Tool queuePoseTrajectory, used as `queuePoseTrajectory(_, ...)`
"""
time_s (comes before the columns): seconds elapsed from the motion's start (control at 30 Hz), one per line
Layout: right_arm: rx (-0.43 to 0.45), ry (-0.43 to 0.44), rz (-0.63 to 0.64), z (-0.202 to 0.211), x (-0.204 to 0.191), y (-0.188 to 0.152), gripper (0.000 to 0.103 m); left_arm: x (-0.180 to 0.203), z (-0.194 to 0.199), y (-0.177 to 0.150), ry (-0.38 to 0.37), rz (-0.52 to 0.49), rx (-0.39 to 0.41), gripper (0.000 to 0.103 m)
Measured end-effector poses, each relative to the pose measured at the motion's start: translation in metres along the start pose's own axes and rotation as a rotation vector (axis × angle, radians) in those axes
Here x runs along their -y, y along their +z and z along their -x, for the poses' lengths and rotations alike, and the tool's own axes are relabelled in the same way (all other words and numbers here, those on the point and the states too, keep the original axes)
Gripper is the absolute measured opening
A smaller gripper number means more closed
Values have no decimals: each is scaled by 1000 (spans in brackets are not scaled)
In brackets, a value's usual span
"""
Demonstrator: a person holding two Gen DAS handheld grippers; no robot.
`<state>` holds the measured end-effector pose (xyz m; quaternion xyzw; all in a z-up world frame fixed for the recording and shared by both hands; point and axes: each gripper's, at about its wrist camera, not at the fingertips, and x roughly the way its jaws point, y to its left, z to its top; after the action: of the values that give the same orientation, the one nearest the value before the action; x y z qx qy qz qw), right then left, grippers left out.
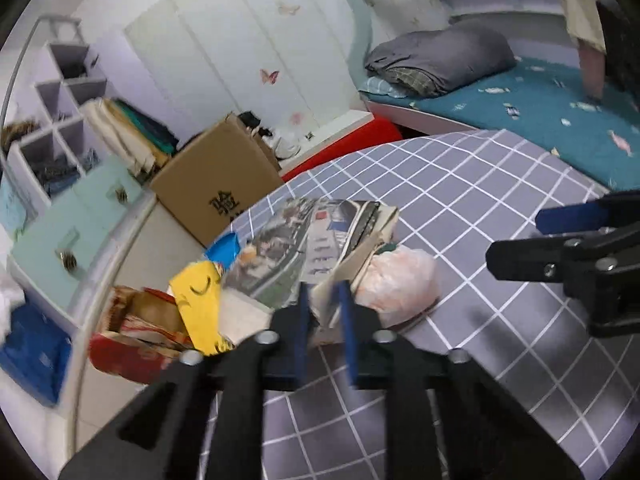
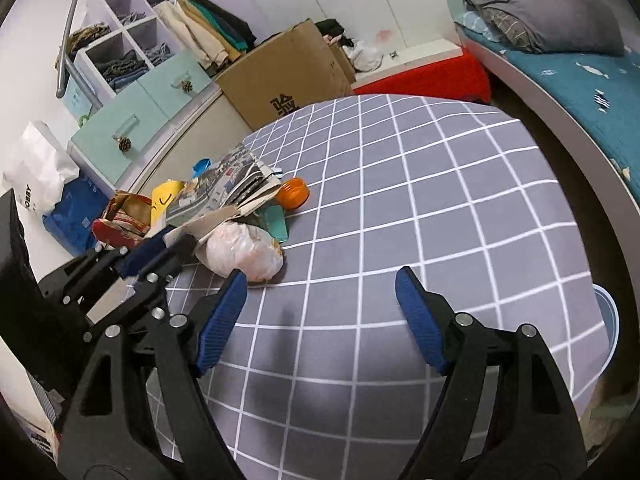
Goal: Collect trash
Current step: 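Move both tools back to the trash pile on the table, then grasp the newspaper with the left gripper while the right grasps the plastic bag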
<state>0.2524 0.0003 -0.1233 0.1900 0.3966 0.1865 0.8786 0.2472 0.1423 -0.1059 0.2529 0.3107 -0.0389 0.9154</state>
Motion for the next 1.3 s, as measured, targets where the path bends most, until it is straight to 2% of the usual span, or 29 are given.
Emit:
queuePoseTrajectory(0.13, -15, 6, 23, -7, -8, 4, 77, -21, 11, -7, -46, 151, 37, 5)
queuePoseTrajectory(0.4, -30, 12, 79, -23, -27, 9, 77, -40, 40, -19, -40, 323, 108, 2)
queuePoseTrajectory(0.6, -29, -6, 132, -30, -41, 12, 77, -54, 54, -35, -103, 444, 103, 2)
queuePoseTrajectory(0.7, -18, -5, 133, -28, -41, 12, 77, -62, 63, -49, -157, 534, 79, 1)
queuePoseTrajectory(0.77, -16, -2, 131, -28, -42, 13, 79, -68, 66, -57, -157, 565, 71, 2)
queuePoseTrajectory(0.83, -17, 0, 119, -29, -41, 14, 80, -69, 64, -61, -152, 585, 76, 7)
queuePoseTrajectory(0.87, -19, -1, 114, -32, -42, 14, 80, -68, 61, -61, -152, 584, 75, 15)
queuePoseTrajectory(0.9, -17, -8, 111, -34, -43, 14, 80, -66, 58, -60, -132, 582, 63, 34)
queuePoseTrajectory(0.97, -18, -7, 95, -39, -41, 15, 80, -61, 52, -58, -70, 551, 47, 54)
queuePoseTrajectory(1.0, -23, -1, 82, -42, -40, 15, 80, -57, 49, -57, -58, 535, 41, 58)
queuePoseTrajectory(1.13, -41, 39, 59, -50, -36, 15, 77, -55, 37, -56, -115, 528, 19, 57)
queuePoseTrajectory(1.17, -46, 48, 54, -51, -36, 14, 75, -53, 35, -56, -120, 517, 16, 52)
queuePoseTrajectory(1.2, -50, 55, 46, -52, -35, 14, 75, -51, 33, -55, -137, 505, 12, 36)
queuePoseTrajectory(1.3, -50, 92, -19, -52, -28, 16, 75, -45, 30, -52, -221, 501, -3, 9)
